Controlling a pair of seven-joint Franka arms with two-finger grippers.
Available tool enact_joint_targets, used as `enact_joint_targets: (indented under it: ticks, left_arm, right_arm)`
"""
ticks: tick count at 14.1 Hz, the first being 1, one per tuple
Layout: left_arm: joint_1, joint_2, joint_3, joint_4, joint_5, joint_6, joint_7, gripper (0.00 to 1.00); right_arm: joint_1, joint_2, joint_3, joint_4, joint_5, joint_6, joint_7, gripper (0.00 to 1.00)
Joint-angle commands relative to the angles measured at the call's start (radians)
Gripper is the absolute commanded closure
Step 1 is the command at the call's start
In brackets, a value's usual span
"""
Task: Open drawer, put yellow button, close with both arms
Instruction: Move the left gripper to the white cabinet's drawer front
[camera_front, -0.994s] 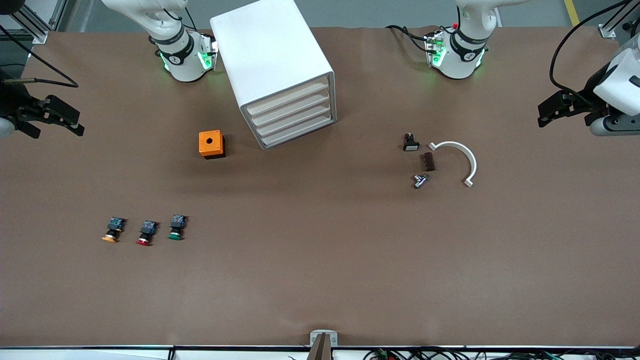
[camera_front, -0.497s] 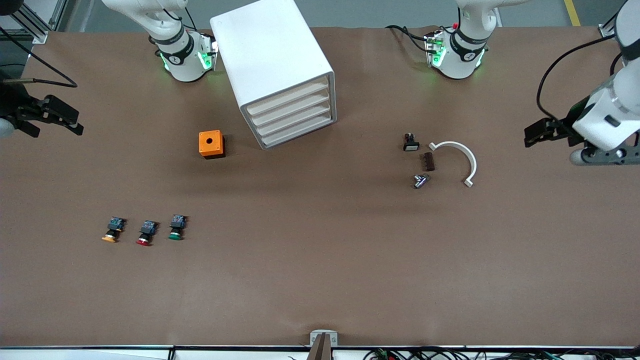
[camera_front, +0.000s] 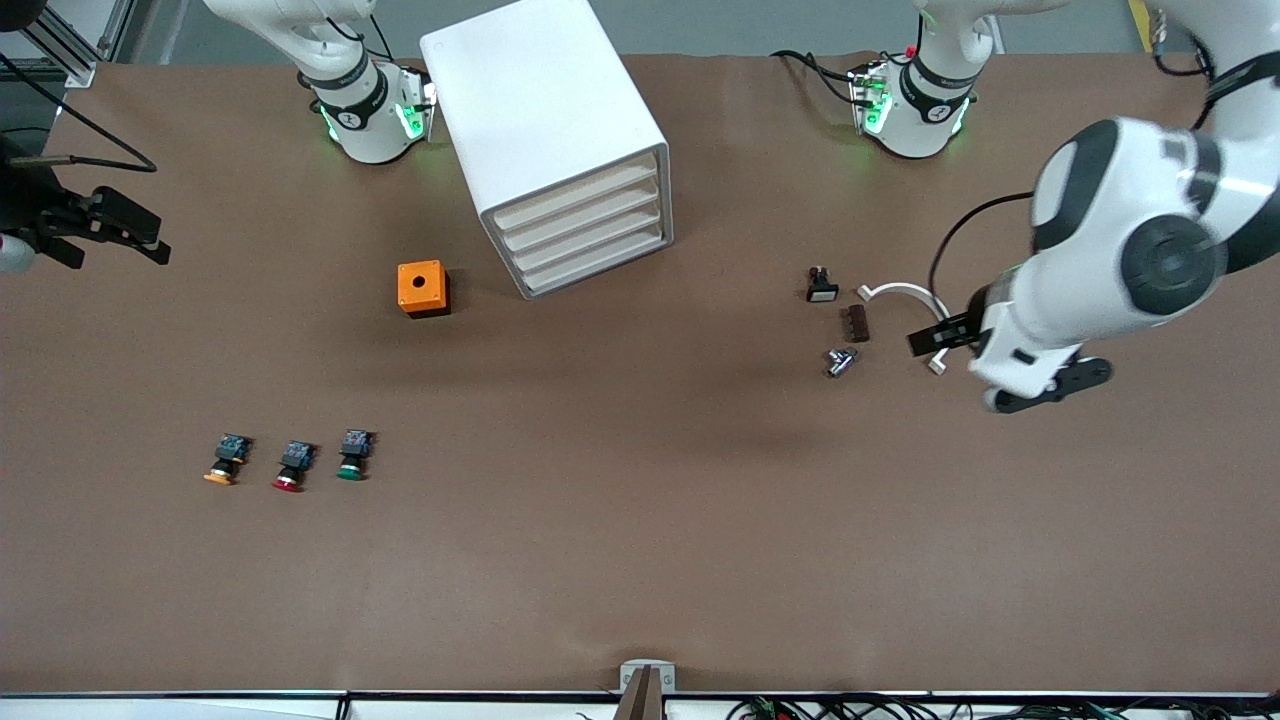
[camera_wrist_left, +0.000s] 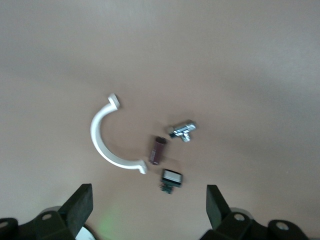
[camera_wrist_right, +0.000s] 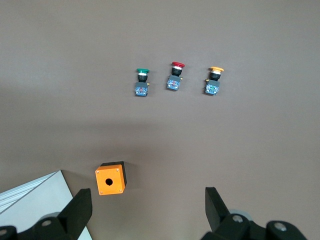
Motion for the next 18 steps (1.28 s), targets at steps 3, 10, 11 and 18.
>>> enact_joint_targets:
  ticks: [3, 10, 11, 18]
  left_arm:
    - [-0.154, 0.177, -0.001, 0.103, -0.104, -0.012, -0.507, 0.0]
    - [-0.321, 0.311, -0.002, 0.095, -0.379, -0.025, -1.153, 0.0]
    - [-0.324, 0.315, -0.001, 0.089, -0.434, -0.059, -1.19, 0.0]
    - [-0.352, 0.427, 0.001, 0.098, -0.839, -0.13, -1.536, 0.28]
  right_arm:
    - [-0.023, -0.006, 0.013, 0.017, -0.002, -0.008, -0.013, 0.0]
    - [-0.074, 0.261, 0.013, 0.062, -0.099, 0.139, -0.02, 0.0]
    - [-0.117, 0.291, 0.014, 0.056, -0.087, 0.179, -0.021, 0.0]
    - [-0.236, 0.411, 0.016, -0.257, -0.021, 0.717, -0.024, 0.0]
